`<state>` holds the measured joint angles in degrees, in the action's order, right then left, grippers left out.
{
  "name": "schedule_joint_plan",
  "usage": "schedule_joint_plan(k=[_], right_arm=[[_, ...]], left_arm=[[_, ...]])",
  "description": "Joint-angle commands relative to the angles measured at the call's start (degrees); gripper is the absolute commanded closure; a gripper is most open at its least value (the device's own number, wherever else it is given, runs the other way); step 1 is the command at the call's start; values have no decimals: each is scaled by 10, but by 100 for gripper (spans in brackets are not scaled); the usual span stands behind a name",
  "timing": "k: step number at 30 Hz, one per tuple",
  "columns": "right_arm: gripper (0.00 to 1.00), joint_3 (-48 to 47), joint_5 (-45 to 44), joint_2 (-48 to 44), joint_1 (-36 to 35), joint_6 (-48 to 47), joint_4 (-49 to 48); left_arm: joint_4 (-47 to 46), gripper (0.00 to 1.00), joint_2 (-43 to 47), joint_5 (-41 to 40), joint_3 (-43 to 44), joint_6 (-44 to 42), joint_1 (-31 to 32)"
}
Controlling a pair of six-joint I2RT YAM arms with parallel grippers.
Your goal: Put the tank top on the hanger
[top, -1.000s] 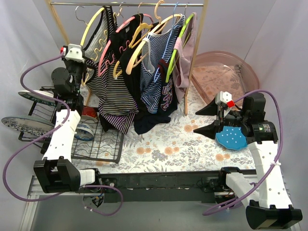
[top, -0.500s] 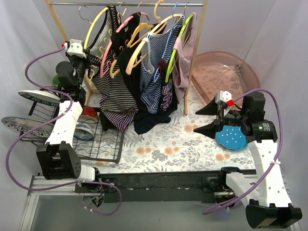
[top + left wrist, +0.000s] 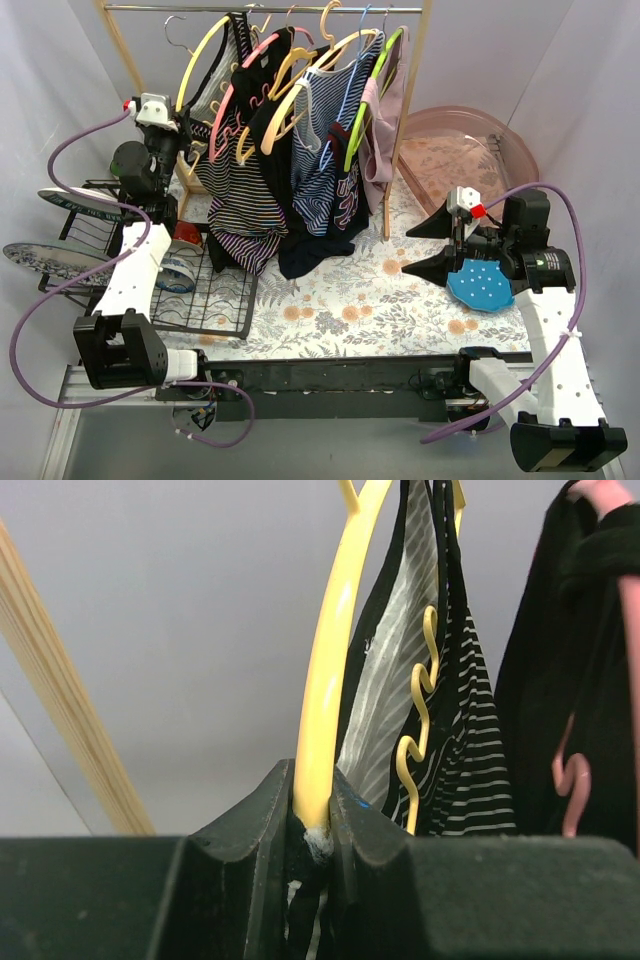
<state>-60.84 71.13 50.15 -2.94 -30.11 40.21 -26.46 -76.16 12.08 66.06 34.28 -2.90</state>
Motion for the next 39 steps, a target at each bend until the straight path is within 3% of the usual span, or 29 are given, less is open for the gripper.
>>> schedule_joint_plan(k=[1,17,35,39], right_arm=[[14,-2,18,5,5,8,-15],[14,-2,12,6,6,9,-16],[14,1,10,15,8,13,-21],[14,-1,0,13,9,10,-16]], left_arm=[[-68,100,38,12,10,17,-1],[-66,100,-58,4,101,65,-1],[-1,100,-77,8,120,61,21],[15,86,-51,19,100,75,20]])
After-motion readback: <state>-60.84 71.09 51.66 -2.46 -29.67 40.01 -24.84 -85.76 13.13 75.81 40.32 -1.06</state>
